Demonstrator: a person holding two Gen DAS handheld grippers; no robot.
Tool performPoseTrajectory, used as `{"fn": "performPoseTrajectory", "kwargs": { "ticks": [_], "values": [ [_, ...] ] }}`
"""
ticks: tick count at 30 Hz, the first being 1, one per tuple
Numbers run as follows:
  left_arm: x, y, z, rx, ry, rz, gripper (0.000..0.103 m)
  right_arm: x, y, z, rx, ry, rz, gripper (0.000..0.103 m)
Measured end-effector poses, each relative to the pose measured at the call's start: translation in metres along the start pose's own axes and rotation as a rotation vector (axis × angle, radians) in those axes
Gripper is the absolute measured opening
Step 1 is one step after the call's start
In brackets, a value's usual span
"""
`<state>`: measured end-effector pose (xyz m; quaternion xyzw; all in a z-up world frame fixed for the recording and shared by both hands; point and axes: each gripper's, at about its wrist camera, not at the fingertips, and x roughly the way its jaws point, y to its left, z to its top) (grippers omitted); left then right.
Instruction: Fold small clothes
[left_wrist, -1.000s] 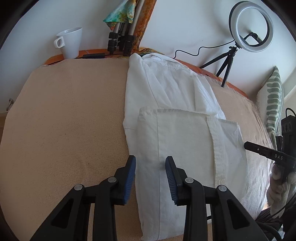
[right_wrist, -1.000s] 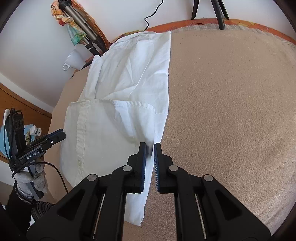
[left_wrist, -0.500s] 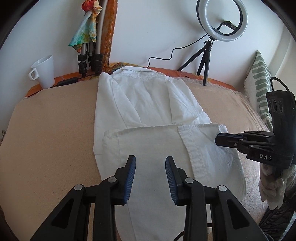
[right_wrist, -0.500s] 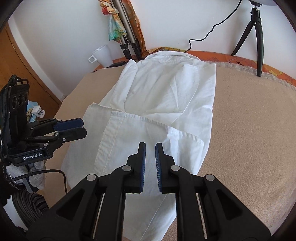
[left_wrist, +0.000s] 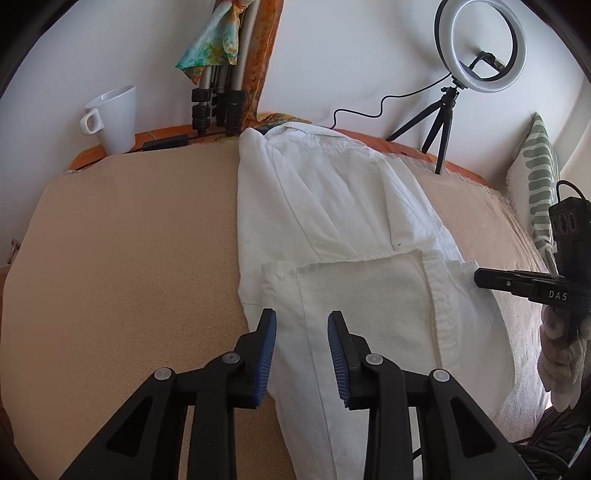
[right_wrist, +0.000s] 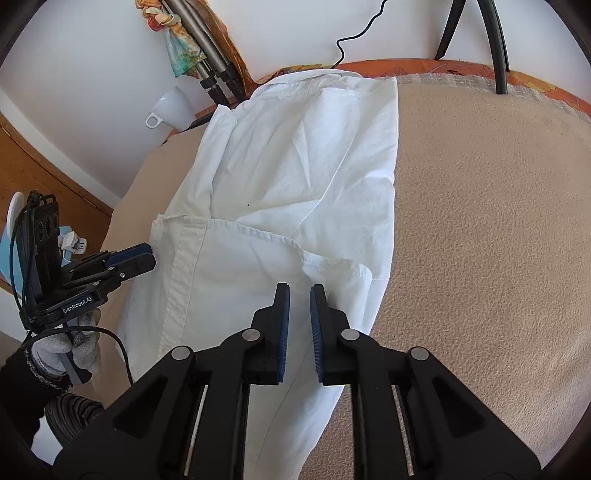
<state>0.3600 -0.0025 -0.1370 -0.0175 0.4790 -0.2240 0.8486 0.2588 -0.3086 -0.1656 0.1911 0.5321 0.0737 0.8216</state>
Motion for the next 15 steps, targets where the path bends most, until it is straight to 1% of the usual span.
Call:
{"fn": "performPoseTrajectory", "kwargs": {
  "ticks": [1, 3, 5, 7, 9, 11, 13, 15],
  "values": [
    [-0.004, 0.005, 0.005, -0.005, -0.01, 0.001, 0.029, -0.006, -0.002, 0.003, 0.006, -0.017, 0.008, 0.019],
    [-0.007, 0.014, 0.017, -0.013, -0.025, 0.005, 0.029, -0.016, -0.007, 0.01, 0.019, -0.058, 0.021, 0.03],
    [-0.006, 0.02, 0.03, -0.005, -0.036, 0.026, 0.029, -0.023, -0.013, 0.021, 0.032, -0.099, 0.018, 0.034],
    [-0.002, 0.023, 0.043, 0.007, -0.04, 0.031, 0.029, -0.027, -0.02, 0.032, 0.038, -0.129, 0.003, 0.034],
    [0.007, 0.027, 0.057, 0.007, -0.03, 0.007, 0.029, -0.026, -0.026, 0.045, 0.042, -0.139, 0.007, 0.034],
    [0.019, 0.026, 0.068, 0.015, -0.018, -0.007, 0.029, -0.022, -0.031, 0.057, 0.042, -0.137, 0.018, 0.034],
    [0.032, 0.021, 0.077, 0.049, -0.008, -0.002, 0.025, -0.014, -0.033, 0.068, 0.03, -0.119, 0.033, 0.034],
    [0.045, 0.016, 0.084, 0.089, 0.002, 0.005, 0.024, -0.005, -0.033, 0.075, 0.017, -0.099, 0.045, 0.034]
  ]
}}
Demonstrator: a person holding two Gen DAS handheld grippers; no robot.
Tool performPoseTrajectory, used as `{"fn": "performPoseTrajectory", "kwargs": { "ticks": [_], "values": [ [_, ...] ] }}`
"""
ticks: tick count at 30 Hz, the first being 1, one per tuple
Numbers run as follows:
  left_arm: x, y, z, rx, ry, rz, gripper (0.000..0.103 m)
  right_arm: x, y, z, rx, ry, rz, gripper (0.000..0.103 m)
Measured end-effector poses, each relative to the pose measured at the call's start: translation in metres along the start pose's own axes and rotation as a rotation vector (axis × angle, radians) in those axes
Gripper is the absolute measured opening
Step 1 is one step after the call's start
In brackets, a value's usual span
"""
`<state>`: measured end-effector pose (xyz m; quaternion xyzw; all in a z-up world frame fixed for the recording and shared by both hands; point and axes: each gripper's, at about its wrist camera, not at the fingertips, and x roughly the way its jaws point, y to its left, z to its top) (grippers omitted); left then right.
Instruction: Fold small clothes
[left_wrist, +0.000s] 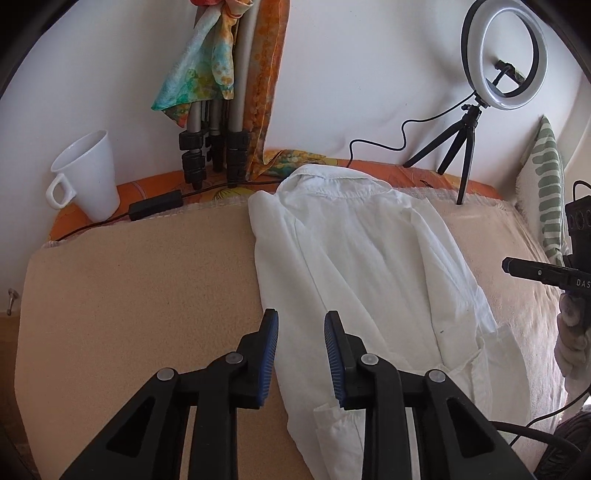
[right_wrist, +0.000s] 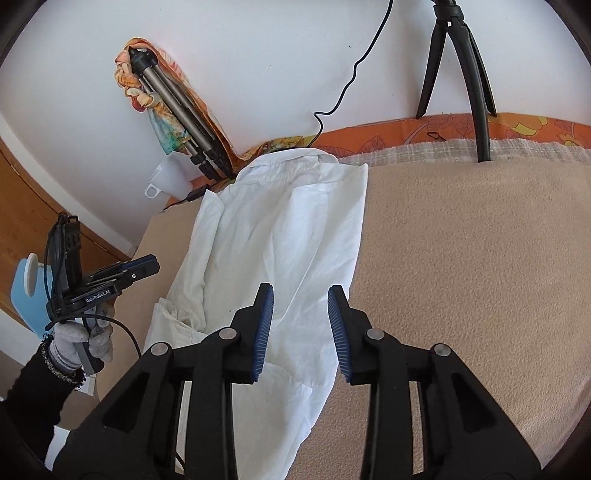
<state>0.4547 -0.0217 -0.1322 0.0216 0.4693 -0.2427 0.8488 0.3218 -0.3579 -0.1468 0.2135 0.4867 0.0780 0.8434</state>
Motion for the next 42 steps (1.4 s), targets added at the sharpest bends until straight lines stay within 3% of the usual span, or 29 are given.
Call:
{"fn": "performPoseTrajectory", "kwargs": {
  "ticks": [3, 15, 18, 21, 24, 27, 30, 35, 40, 41, 42],
  "values": [
    [0.019, 0.001, 0.007, 0.018, 0.025, -0.01, 0.018, 0.018, 0.0, 0.007, -0.013, 0.033, 0.016, 0.033],
    [0.069, 0.02, 0.042, 0.043, 0.04, 0.05, 0.019, 0.078, -0.021, 0.029, 0.009, 0.102, 0.014, 0.032],
    [0.076, 0.028, 0.05, 0.033, 0.028, 0.069, 0.023, 0.079, -0.028, 0.038, 0.018, 0.083, -0.003, 0.032],
    [0.08, 0.035, 0.056, 0.023, 0.015, 0.082, 0.025, 0.078, -0.034, 0.048, 0.014, 0.062, -0.076, 0.028],
    [0.079, 0.041, 0.059, 0.012, 0.005, 0.095, 0.034, 0.074, -0.039, 0.059, 0.021, 0.038, -0.114, 0.029],
    [0.082, 0.046, 0.062, 0.019, 0.008, 0.096, 0.039, 0.073, -0.041, 0.066, 0.016, 0.031, -0.111, 0.039],
    [0.085, 0.045, 0.065, 0.026, 0.006, 0.094, 0.039, 0.082, -0.04, 0.071, -0.006, 0.055, -0.112, 0.042],
    [0.093, 0.045, 0.072, -0.001, 0.003, 0.053, 0.035, 0.09, -0.041, 0.078, 0.002, 0.042, -0.113, 0.042],
    [0.1, 0.031, 0.075, 0.037, -0.013, 0.028, 0.001, 0.095, -0.042, 0.084, 0.007, 0.032, -0.09, 0.041],
    [0.101, 0.028, 0.076, 0.039, -0.014, 0.026, 0.0, 0.096, -0.042, 0.085, 0.011, 0.033, -0.081, 0.033],
    [0.101, 0.028, 0.077, 0.031, -0.016, 0.023, 0.0, 0.098, -0.042, 0.085, 0.019, 0.036, -0.075, 0.018]
  ]
}}
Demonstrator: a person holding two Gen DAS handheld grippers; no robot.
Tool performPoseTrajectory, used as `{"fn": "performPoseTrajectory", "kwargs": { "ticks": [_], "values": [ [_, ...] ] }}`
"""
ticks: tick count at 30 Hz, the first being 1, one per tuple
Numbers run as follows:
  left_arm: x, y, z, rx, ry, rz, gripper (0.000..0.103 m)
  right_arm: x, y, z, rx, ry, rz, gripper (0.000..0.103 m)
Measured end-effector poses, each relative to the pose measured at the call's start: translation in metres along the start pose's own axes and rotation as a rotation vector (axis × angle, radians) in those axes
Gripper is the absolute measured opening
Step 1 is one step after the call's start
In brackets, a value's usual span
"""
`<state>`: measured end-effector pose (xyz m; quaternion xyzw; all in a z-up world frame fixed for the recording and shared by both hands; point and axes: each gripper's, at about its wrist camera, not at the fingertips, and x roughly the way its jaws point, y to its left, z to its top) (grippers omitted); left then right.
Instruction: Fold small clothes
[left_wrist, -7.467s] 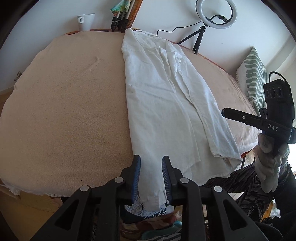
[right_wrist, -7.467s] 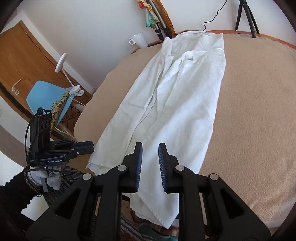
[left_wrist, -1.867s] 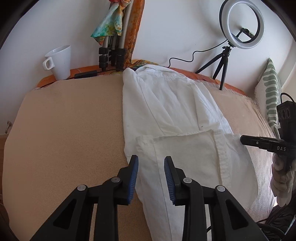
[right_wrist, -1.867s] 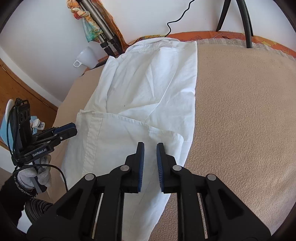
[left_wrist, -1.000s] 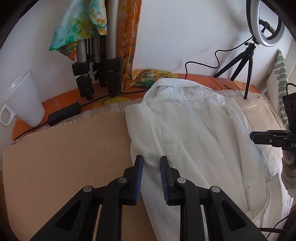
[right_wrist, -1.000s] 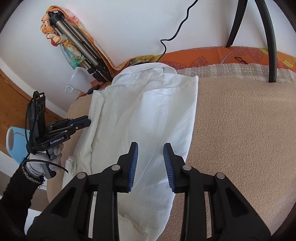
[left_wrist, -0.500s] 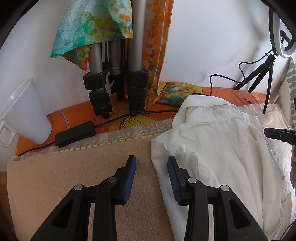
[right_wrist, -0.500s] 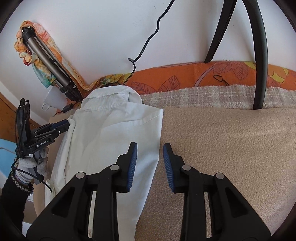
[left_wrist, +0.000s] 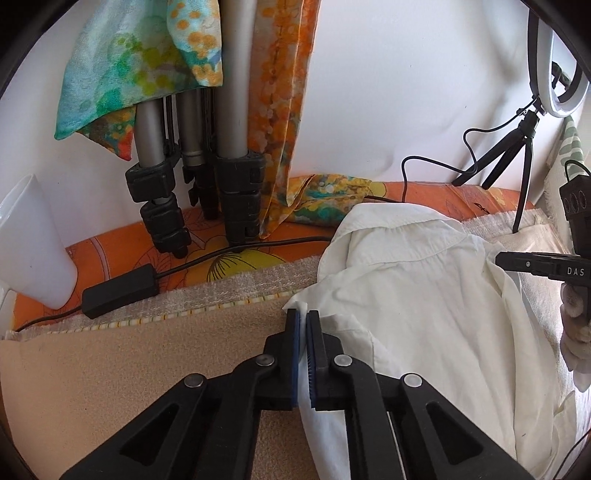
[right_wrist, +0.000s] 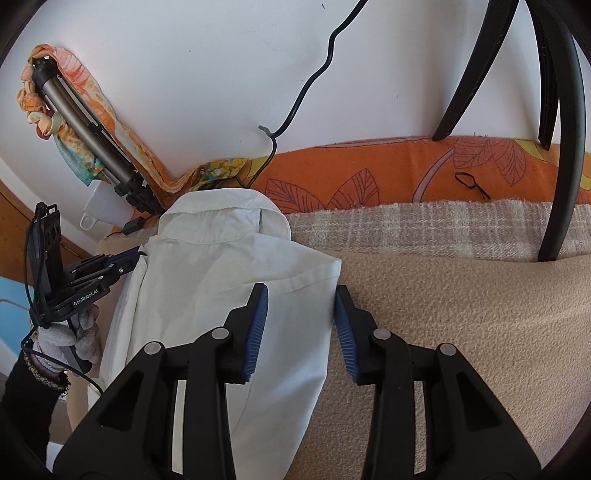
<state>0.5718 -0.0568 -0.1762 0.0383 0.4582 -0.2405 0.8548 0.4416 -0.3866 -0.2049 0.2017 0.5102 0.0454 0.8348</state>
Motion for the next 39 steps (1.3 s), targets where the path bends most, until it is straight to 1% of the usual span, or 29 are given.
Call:
{"fn": "performPoseTrajectory", "kwargs": {
  "ticks": [1, 2, 3, 5, 9, 15, 23, 28, 33, 36, 39],
  "values": [
    [0.001, -0.002, 0.002, -0.009, -0.003, -0.007, 0.0, 0.0, -0.001, 0.0, 0.012, -0.002, 0.007, 0.011],
    [0.001, -0.003, 0.004, -0.018, -0.008, -0.014, 0.0, 0.0, -0.002, 0.0, 0.022, -0.009, 0.015, 0.008],
    [-0.002, -0.002, 0.004, -0.026, -0.015, -0.018, 0.0, -0.002, -0.002, -0.001, 0.026, -0.017, 0.023, 0.006],
    [-0.009, 0.0, 0.005, -0.034, -0.029, -0.016, 0.0, -0.008, -0.002, -0.002, 0.025, -0.035, 0.024, 0.004],
    [-0.029, -0.005, 0.007, -0.03, -0.063, -0.027, 0.0, -0.024, 0.002, 0.001, 0.032, -0.072, 0.041, 0.003],
    [-0.063, -0.015, 0.009, -0.02, -0.111, -0.027, 0.0, -0.057, 0.019, 0.002, 0.007, -0.128, 0.071, 0.003],
    [-0.117, -0.027, 0.002, -0.023, -0.16, -0.025, 0.0, -0.108, 0.042, -0.011, -0.015, -0.176, 0.095, 0.003],
    [-0.16, -0.036, -0.014, -0.005, -0.197, -0.004, 0.0, -0.141, 0.062, -0.028, -0.045, -0.199, 0.097, 0.003],
    [-0.196, -0.045, -0.029, 0.005, -0.218, 0.004, 0.0, -0.17, 0.083, -0.049, -0.07, -0.215, 0.092, 0.003],
    [-0.217, -0.052, -0.045, 0.009, -0.231, 0.008, 0.0, -0.187, 0.097, -0.066, -0.088, -0.223, 0.093, 0.003],
    [-0.231, -0.058, -0.065, 0.008, -0.236, 0.007, 0.0, -0.201, 0.102, -0.089, -0.093, -0.226, 0.091, 0.003]
  ]
}}
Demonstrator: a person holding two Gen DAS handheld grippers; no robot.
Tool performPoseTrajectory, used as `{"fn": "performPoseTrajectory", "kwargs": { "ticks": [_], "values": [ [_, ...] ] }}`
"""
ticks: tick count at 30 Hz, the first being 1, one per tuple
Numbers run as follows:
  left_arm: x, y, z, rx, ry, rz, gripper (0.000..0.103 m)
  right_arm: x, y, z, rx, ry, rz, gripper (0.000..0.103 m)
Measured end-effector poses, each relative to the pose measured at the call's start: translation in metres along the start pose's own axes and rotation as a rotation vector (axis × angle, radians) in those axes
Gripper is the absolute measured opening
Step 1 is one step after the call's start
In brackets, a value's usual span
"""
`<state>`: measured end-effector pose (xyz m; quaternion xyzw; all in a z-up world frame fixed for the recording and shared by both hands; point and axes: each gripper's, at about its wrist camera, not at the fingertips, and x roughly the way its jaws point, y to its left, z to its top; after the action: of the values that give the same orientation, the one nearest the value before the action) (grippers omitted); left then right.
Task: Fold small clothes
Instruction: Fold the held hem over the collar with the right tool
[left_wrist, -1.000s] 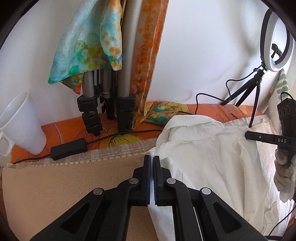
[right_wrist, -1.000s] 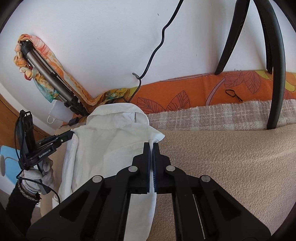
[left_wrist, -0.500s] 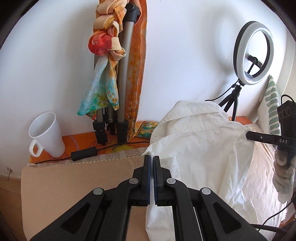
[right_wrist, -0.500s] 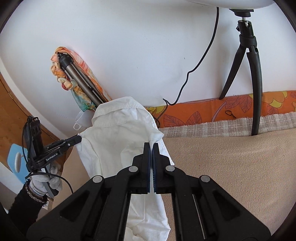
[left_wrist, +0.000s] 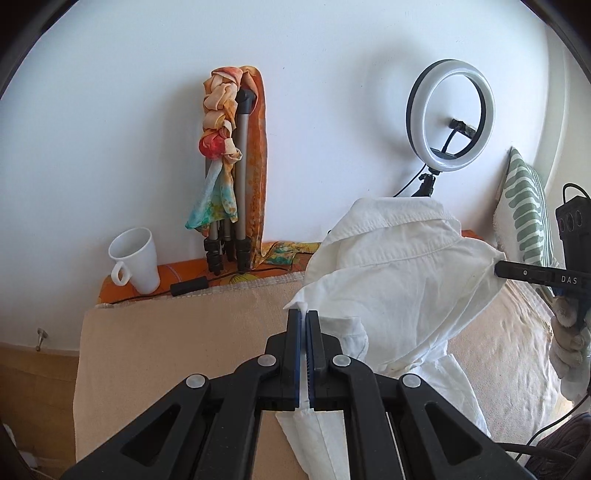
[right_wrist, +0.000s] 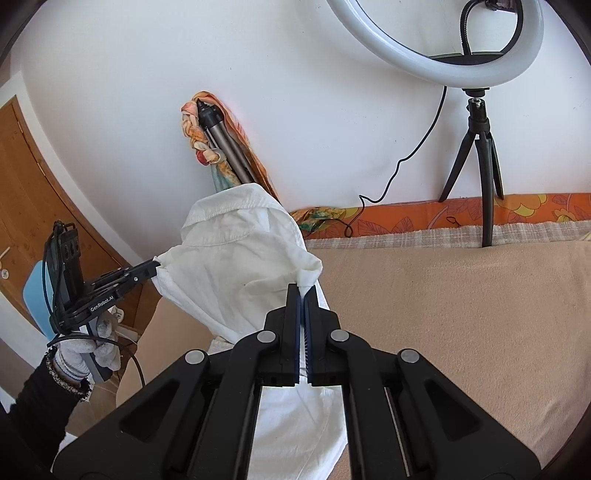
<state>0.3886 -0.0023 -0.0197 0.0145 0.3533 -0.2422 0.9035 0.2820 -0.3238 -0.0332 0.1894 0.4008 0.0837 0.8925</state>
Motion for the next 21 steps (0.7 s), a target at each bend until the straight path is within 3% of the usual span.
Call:
{"fn": "performPoseTrajectory", "kwargs": {
  "ticks": [9, 21],
  "values": [
    [-0.043, -0.014, -0.073, -0.032, 0.021, -0.007, 0.0, -0.032, 0.014, -0.075, -0.008, 0.022, -0.004, 0.003],
    [-0.049, -0.032, -0.157, -0.015, 0.11, 0.016, 0.0, -0.027, 0.008, -0.164, -0.04, 0.098, -0.054, 0.003]
  ]
}}
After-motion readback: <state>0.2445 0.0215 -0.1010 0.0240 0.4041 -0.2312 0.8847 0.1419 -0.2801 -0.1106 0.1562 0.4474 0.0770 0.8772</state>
